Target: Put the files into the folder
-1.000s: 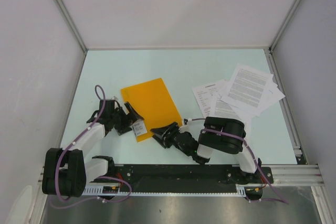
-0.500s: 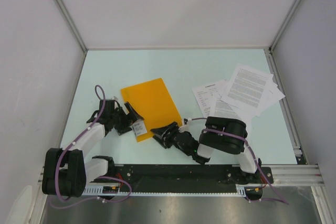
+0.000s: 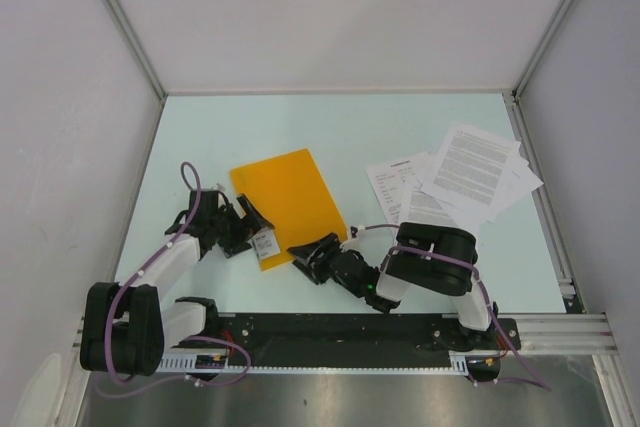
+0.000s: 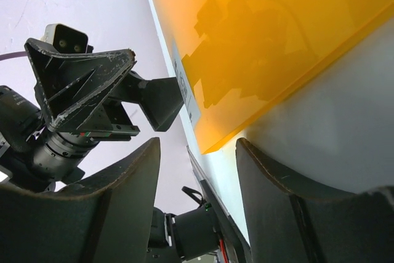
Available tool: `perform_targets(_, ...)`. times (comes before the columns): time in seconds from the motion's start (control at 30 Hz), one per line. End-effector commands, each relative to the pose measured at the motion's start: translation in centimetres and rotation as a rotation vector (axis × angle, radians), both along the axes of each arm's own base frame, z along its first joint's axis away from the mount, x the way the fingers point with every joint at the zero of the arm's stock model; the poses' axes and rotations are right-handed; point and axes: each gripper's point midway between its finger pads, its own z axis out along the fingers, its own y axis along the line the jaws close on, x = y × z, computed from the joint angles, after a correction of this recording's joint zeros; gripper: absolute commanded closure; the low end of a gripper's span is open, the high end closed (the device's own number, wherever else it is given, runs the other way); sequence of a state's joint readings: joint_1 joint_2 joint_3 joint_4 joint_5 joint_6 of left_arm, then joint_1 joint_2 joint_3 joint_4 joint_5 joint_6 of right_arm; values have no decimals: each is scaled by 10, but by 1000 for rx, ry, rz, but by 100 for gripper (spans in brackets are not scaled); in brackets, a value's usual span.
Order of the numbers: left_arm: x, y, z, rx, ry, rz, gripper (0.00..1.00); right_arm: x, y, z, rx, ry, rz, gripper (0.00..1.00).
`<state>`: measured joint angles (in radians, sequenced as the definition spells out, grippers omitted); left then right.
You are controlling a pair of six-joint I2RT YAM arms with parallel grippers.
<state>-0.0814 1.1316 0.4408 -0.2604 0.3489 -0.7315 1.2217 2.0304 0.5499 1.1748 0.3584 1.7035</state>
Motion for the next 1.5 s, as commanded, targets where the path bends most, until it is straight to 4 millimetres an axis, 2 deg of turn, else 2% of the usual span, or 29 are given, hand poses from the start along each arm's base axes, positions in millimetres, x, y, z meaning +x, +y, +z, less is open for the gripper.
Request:
perform_targets(0.0,2,-1,3,9,-16,-25,4,8,-7,-17,-62,24,-42,43)
perform_targets(0.5,0,-1,1,9,-15,-30,4,15,-6,-27,6,70,-73,52)
perform_targets(0.73,-2,-2,-2,7,-8,-29,4,19,-9,-30,23,83,-100,53)
perform_targets(1.1,-4,-4,-4,-1,2,-25,4,25,-17,-37,-83,96,-158,50)
perform_targets(1.17,-2,-1,0,13,-12,-23,3,25,-19,-40,-109,98,-167,49)
perform_targets(1.27,12,8,21,86,-76,-31,1,25,-20,-41,-123,102,-169,49)
perform_targets(1.3,24,18,36,150,-109,-22,0,24,-20,-41,-124,104,-170,49)
perform_targets(1.37,38,27,53,208,-148,-18,0,23,-19,-41,-127,101,-162,49)
perform_targets(1.4,55,36,76,254,-198,5,0,22,-19,-42,-130,101,-159,49)
perform_targets(1.47,74,41,96,284,-251,12,0,19,-18,-44,-134,103,-153,49)
